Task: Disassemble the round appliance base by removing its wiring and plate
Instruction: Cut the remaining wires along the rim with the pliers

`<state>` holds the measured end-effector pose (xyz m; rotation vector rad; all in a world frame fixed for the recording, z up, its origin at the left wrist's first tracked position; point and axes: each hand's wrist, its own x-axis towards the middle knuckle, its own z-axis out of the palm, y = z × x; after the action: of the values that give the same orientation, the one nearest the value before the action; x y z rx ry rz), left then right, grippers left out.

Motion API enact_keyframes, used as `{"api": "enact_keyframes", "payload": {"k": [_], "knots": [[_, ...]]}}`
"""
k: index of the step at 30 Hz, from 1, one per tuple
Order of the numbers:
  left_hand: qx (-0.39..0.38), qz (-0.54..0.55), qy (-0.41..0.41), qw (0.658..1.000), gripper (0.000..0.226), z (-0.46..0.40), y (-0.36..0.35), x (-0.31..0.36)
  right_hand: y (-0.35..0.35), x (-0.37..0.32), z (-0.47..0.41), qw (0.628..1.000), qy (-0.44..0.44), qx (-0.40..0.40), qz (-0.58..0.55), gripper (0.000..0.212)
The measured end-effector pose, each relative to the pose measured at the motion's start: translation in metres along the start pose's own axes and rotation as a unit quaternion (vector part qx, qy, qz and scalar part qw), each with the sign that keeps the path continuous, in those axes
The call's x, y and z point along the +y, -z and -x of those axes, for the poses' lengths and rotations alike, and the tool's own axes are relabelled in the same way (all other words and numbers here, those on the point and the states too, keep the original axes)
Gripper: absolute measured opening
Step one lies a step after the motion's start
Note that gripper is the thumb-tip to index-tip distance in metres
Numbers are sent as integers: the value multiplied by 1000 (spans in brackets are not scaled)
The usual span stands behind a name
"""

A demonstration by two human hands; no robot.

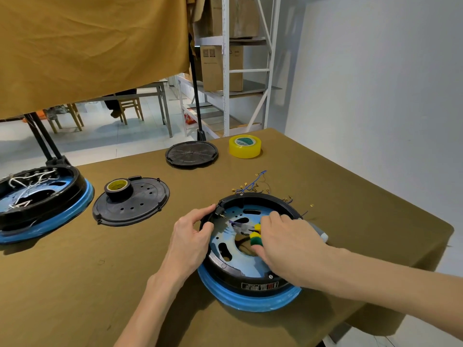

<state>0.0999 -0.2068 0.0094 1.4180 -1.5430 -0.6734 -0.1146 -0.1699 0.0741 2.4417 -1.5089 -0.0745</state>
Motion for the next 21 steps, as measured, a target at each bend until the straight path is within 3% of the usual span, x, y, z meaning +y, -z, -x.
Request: {"api": "enact_keyframes", "payload": {"k": [5, 14, 21], "knots": [[3, 13, 4, 1000, 44, -3, -2, 0, 3, 19, 3, 998, 8, 53, -18, 49], [-33, 23, 6, 999, 47, 1, 8, 0, -7, 34, -27, 975, -48, -40, -213, 55], [-32, 23, 10, 999, 52, 1, 14, 2, -12, 34, -48, 968, -49, -62, -238, 59]]}}
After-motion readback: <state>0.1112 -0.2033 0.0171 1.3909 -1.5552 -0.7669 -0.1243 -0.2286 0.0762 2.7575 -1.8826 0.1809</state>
